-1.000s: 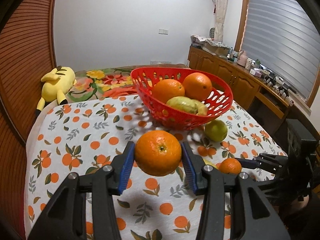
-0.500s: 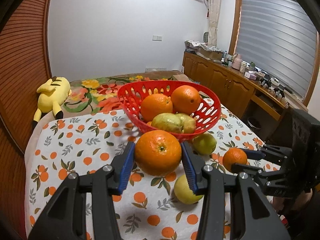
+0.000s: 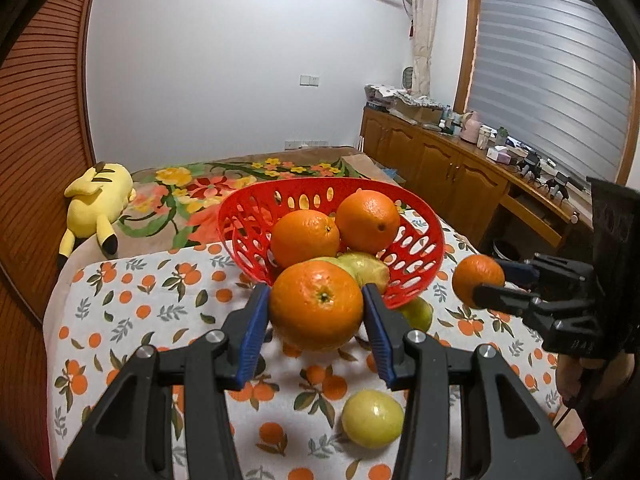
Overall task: Organize fruits
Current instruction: 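Lift the tangerine with the left tool while the right tool lifts its tangerine toward the basket, then lower the tangerine into the basket with the left tool while the right tool lowers its tangerine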
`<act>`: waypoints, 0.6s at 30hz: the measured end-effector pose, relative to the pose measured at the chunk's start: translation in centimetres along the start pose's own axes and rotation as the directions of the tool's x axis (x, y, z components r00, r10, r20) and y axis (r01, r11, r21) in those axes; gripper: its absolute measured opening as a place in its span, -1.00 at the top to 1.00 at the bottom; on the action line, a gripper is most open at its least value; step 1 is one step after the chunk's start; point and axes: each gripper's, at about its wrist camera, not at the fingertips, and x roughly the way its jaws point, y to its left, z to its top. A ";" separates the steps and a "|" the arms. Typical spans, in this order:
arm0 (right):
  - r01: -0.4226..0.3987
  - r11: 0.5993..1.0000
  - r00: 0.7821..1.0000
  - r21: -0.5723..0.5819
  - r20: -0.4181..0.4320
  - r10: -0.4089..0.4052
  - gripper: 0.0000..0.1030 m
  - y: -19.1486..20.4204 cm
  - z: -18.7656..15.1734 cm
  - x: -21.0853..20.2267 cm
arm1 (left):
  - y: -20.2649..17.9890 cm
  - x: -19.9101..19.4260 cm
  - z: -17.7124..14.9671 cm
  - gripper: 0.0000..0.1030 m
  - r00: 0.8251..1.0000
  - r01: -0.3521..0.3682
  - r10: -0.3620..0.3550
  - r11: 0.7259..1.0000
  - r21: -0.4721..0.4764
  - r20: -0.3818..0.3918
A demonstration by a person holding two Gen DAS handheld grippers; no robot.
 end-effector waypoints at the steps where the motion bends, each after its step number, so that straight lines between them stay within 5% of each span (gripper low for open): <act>1: -0.001 1.000 1.000 -0.002 0.001 0.001 0.10 -0.2 0.4 0.2 | 0.1 0.4 0.2 0.13 1.000 -0.001 0.001 1.000 0.000 -0.003; 18: -0.060 0.997 0.998 -0.058 -0.038 0.058 0.10 -1.2 3.3 5.5 | 1.6 6.0 3.1 0.13 0.999 -0.025 0.024 1.000 -0.009 -0.039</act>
